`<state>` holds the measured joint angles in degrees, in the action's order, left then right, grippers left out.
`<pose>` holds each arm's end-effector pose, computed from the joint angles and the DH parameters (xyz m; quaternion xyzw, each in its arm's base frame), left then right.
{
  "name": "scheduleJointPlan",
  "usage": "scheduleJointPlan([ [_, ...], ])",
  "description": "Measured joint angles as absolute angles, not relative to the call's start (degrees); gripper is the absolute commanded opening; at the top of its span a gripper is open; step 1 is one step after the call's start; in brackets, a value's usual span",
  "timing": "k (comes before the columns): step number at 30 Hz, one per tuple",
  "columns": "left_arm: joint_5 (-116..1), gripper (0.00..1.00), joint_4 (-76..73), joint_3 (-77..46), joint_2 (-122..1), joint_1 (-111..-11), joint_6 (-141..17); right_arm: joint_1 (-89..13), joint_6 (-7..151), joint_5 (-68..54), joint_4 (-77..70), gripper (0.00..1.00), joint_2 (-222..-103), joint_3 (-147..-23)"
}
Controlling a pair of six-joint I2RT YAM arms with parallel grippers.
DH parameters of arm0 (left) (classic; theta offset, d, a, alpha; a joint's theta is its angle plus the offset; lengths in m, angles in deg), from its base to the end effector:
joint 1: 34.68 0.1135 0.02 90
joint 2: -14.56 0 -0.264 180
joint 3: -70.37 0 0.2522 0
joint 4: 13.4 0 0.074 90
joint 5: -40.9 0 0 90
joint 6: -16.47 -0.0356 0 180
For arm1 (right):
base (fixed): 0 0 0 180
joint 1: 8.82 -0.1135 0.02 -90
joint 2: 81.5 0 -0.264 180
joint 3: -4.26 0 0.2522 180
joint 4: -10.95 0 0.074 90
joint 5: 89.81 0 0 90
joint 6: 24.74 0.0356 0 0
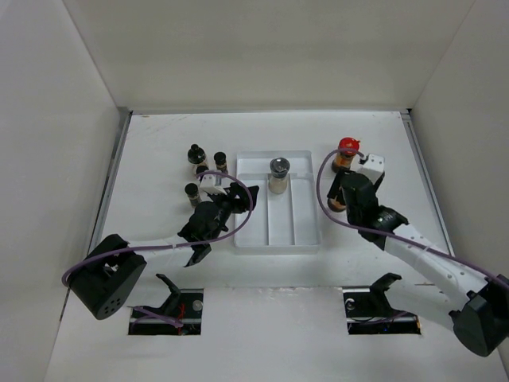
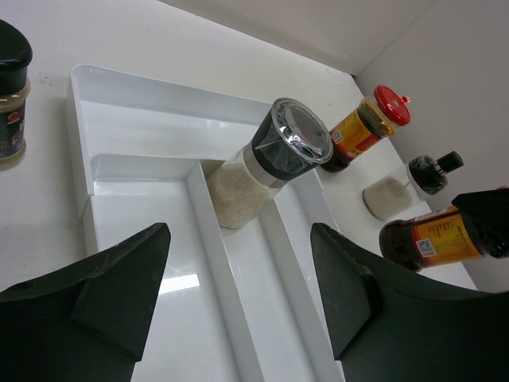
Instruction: Organize the condiment bottles
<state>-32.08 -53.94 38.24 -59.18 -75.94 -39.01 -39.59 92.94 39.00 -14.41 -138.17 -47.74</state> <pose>0.1893 -0.1522 0.1974 -0.0620 0.7107 -0.3421 0.6116 0.1956 0.0905 0.2626 0.1440 0.8211 -0.0210 0.5519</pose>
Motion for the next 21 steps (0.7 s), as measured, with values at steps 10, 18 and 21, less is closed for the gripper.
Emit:
scheduleJointPlan([
  [10,-32.0,0.70,-53.9,38.2,-58.9,-74.4,-38.8,-54.8,92.2,36.0,-8.7,0.54,-150.9,-55.8],
  [18,-32.1,0.70,-53.9,38.3,-58.6,-74.1,-38.7,-58.0,91.8,33.4,-3.4,0.54,-159.6,-58.7],
  [21,-32.1,0.70,-53.9,38.3,-58.6,-74.1,-38.6,-58.0,91.7,33.1,-1.5,0.54,-161.6,-59.7],
])
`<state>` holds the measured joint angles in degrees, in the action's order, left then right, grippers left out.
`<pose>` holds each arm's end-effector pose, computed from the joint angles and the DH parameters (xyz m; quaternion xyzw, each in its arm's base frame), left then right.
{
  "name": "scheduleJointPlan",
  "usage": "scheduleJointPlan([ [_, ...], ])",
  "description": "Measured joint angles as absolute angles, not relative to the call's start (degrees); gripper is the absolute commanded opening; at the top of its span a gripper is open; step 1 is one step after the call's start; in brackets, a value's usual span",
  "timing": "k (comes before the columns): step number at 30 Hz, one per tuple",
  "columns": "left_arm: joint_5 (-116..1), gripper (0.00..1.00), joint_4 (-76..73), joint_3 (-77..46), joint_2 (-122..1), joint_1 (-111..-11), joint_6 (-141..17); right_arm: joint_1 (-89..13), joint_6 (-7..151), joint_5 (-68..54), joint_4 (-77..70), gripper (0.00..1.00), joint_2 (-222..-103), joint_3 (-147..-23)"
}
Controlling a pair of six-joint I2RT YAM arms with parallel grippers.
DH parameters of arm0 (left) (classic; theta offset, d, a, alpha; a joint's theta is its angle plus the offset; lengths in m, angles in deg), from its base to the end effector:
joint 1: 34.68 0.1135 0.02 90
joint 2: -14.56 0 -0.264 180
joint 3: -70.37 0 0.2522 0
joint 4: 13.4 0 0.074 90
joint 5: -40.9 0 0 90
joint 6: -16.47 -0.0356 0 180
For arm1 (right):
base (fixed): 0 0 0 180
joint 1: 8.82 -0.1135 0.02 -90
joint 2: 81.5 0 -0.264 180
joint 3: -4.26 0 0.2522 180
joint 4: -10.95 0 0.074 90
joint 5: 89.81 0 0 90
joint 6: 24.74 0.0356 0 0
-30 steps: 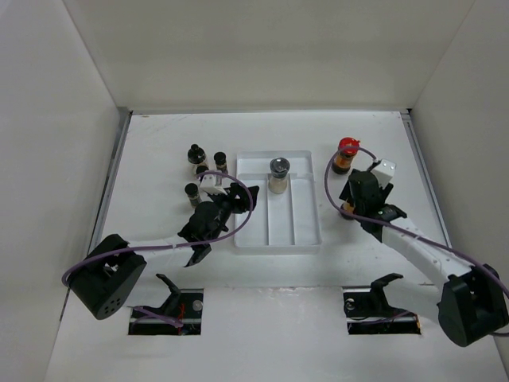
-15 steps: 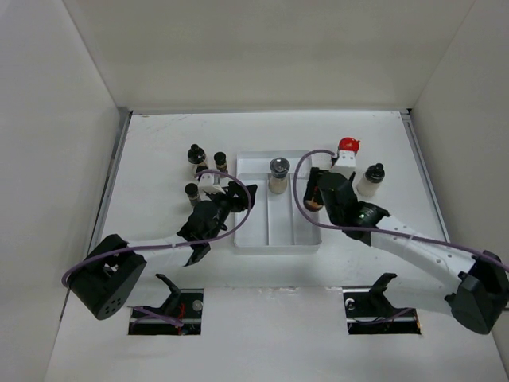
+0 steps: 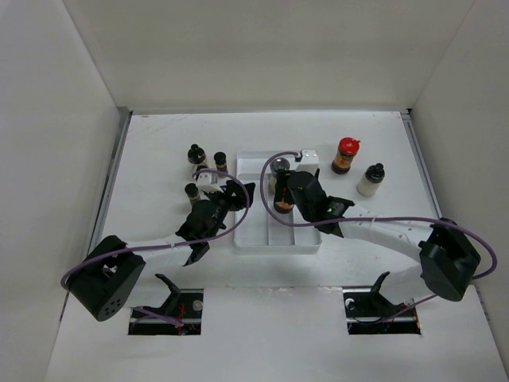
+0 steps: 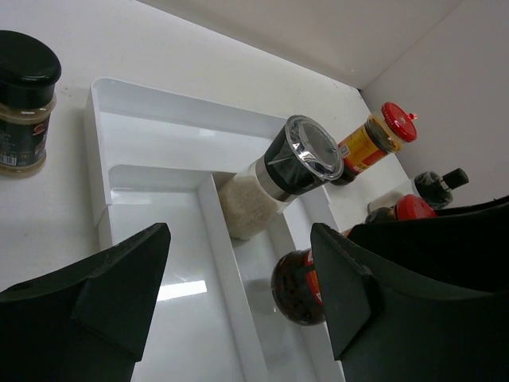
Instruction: Organize the condiment bottles
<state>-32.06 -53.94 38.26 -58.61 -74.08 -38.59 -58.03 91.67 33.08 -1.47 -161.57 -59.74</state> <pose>0.1934 -0.1454 0.1996 -0.0769 0.7060 -0.3367 0.6183 0.2159 0.2207 0.2542 -0.0210 0.8366 0.1085 0.5366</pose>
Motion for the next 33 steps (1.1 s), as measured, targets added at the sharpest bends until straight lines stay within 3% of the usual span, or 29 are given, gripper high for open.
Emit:
scheduleJointPlan([
  [12,-32.3,0.70,-53.9,38.3,-58.6,-74.1,-38.6,-58.0,90.1,31.9,4.3,0.61,-170.6,-61.6],
  [18,-32.5,0.70,-53.9,38.3,-58.6,-74.1,-38.6,-58.0,88.6,33.1,6.0,0.92,-171.6,-62.1],
  [21,-32.7,0.70,-53.9,38.3,-58.6,-74.1,-38.6,-58.0,87.7,33.7,7.2,0.99,-171.3,-62.5],
  [25,-32.9,0.70,-53.9,38.3,-58.6,-74.1,-38.6,-58.1,87.2,33.8,6.4,1.00,-167.8,-62.2],
  [28,-32.9,0.70,-53.9,38.3,-58.6,-74.1,-38.6,-57.8,87.1,33.8,6.1,0.92,-161.2,-60.5],
  [31,-32.9,0.70,-53.9,38.3,-58.6,-74.1,-38.5,-55.3,86.9,33.5,6.2,0.58,-153.7,-58.4],
  [33,-32.9,0.70,-53.9,38.3,-58.6,-74.1,-38.6,-50.6,87.4,33.6,6.4,0.51,-150.6,-57.8],
])
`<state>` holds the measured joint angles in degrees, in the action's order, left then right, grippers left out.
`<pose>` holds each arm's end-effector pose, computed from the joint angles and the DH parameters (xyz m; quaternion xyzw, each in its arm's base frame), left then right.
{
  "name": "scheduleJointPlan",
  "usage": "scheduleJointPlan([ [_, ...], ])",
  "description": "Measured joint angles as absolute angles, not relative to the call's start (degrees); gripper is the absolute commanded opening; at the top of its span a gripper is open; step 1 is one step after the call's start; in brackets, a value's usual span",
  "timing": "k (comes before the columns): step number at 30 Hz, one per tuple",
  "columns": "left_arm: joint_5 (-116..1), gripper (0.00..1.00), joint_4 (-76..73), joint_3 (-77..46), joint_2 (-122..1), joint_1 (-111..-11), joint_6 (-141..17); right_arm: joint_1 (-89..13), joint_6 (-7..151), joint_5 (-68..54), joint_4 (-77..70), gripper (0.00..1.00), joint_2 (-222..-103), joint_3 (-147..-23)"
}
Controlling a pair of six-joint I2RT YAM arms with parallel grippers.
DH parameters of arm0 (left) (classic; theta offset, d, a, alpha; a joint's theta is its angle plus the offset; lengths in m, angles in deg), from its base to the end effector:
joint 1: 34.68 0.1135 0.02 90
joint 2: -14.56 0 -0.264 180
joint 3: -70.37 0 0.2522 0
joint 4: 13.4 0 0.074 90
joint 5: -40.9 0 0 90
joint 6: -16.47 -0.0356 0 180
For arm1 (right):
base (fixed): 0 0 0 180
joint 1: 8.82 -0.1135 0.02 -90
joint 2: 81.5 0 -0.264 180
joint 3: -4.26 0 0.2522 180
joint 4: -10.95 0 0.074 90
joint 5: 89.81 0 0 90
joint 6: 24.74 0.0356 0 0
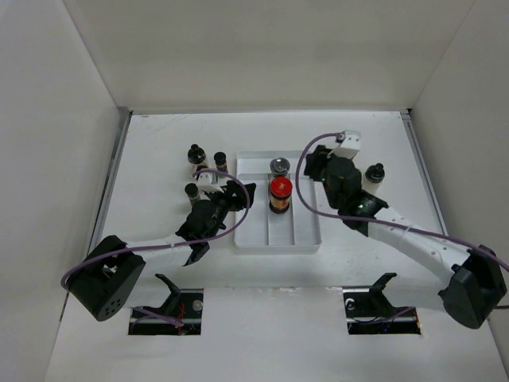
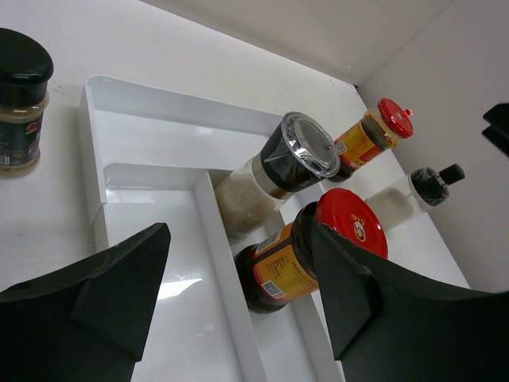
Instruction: Organize the condiment bottles
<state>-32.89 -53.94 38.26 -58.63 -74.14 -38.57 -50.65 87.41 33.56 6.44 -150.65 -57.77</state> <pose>0.1931 -0.1461 0.1995 -0.0715 0.7067 -0.3416 0.6155 0.2201 0.1707 0.3080 0.0518 0.7626 0.1319 0.6312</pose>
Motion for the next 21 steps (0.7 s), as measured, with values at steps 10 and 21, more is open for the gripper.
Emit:
scheduleJointPlan([
  [10,-32.9,0.70,-53.9,38.3,-58.6,-74.2,-38.6,-30.9,85.4,34.6,2.4,0.99,-165.0,-65.2],
  [21,-32.9,0.70,-53.9,38.3,-58.6,-74.6,-38.6,-24.7,83.2,34.1,-0.6,1.00,-174.3,-74.6],
])
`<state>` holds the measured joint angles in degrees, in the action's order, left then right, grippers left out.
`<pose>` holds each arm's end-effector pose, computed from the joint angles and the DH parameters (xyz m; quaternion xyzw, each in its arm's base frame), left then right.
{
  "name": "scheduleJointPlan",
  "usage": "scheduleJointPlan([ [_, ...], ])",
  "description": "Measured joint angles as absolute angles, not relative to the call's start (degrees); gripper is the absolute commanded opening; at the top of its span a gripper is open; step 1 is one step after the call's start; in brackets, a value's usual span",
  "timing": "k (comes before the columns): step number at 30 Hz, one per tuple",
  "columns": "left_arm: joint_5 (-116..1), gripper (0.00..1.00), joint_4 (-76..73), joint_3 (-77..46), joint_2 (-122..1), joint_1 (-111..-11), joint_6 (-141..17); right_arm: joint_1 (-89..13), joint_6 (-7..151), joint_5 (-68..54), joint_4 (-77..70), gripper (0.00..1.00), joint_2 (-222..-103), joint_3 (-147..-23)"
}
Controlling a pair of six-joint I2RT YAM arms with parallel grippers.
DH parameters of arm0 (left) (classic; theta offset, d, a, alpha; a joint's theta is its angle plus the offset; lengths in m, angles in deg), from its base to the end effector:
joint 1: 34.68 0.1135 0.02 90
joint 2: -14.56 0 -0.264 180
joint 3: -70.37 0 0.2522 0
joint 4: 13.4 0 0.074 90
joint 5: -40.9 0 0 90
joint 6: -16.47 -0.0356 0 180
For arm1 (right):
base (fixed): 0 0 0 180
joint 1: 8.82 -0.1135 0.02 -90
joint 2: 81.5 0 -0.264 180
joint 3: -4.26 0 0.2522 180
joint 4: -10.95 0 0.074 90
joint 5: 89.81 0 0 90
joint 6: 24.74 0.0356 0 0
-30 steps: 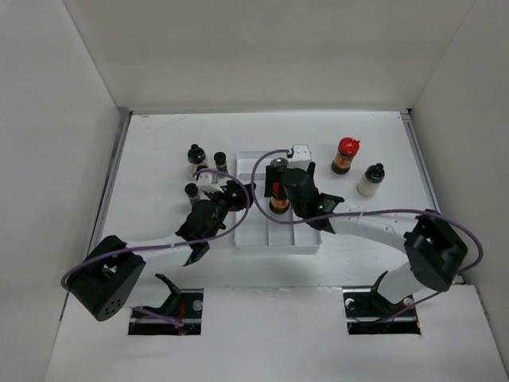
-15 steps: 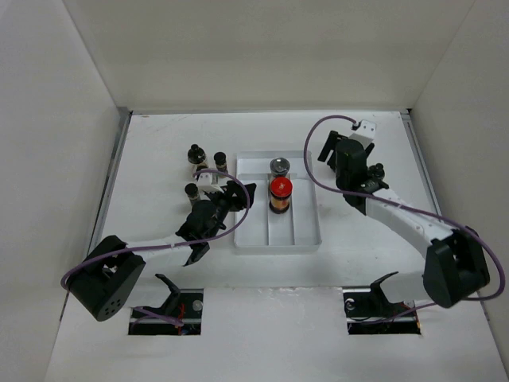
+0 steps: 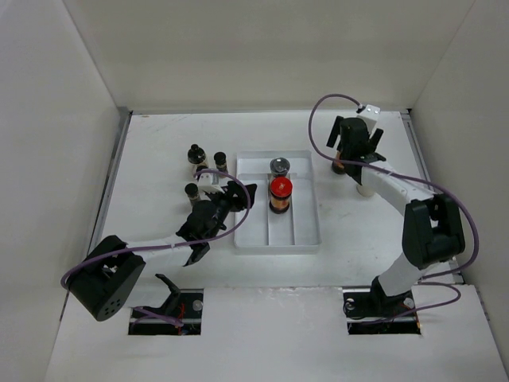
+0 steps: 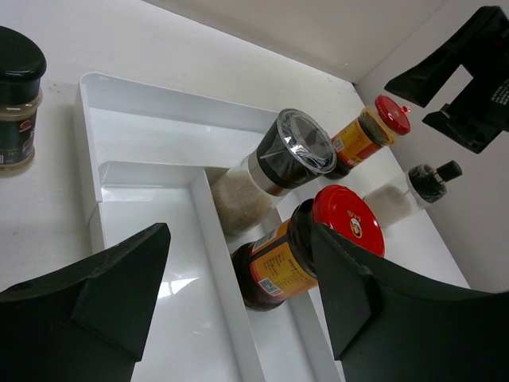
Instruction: Organize the condiment bottles
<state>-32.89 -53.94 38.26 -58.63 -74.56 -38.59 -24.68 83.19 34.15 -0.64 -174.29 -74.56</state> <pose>0.1920 -0.1475 0.1995 -0.0688 0.7070 -0.3437 0.6143 0.3623 0.0823 0.2716 0.1703 0.8062 -0.0882 0.5597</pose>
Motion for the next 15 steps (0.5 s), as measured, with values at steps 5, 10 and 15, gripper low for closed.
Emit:
scheduleJointPlan([
  [5,-32.9,0.70,-53.9,38.3,-58.6,-74.6,-38.6,-23.9,83.0,32.7,-1.8,1.00,-177.9,-75.8],
  [10,-32.9,0.71,-53.9,38.3,-58.6,-74.6,-38.6,-23.0,83.0,30.1,-2.9,0.97,-180.7,-76.3],
  [15,-32.9,0.71,-54.3,38.3,-58.6,-74.6,-38.6,-21.9,83.0,28.7,-2.8,0.81,-182.6,-77.7],
])
